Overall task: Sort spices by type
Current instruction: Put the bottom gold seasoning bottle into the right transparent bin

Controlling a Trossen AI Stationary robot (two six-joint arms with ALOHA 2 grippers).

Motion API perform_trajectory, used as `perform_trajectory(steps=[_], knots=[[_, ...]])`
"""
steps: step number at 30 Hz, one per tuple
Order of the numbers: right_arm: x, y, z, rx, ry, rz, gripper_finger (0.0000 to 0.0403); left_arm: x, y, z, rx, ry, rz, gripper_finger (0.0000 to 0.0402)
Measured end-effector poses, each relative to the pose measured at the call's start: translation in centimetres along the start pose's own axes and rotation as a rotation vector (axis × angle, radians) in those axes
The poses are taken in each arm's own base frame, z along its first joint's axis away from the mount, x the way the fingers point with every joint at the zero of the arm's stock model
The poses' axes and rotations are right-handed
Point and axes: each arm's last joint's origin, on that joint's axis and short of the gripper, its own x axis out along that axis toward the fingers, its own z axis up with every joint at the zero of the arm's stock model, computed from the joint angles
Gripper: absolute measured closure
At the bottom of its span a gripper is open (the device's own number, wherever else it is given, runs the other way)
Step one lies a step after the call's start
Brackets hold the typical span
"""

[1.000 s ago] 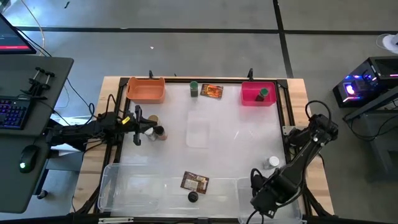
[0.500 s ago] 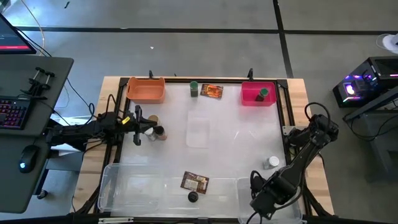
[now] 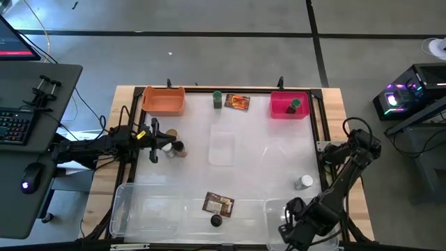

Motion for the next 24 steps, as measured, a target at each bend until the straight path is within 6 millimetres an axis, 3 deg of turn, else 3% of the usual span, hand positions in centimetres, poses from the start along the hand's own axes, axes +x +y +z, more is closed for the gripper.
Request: perform_trajectory(steps=[9, 24], knots=[[1.4, 1.2, 1.2, 0.090, -0.037, -0.029, 0.0117, 0.0, 0.0, 0.0, 0.000, 0.000, 0.000, 0.0401], [1.3, 1.8, 2.1, 0.123, -0.078, -0.002, 0.0113, 0.0, 0.0, 0.0, 0.000, 0.000, 0.000, 0.0401]])
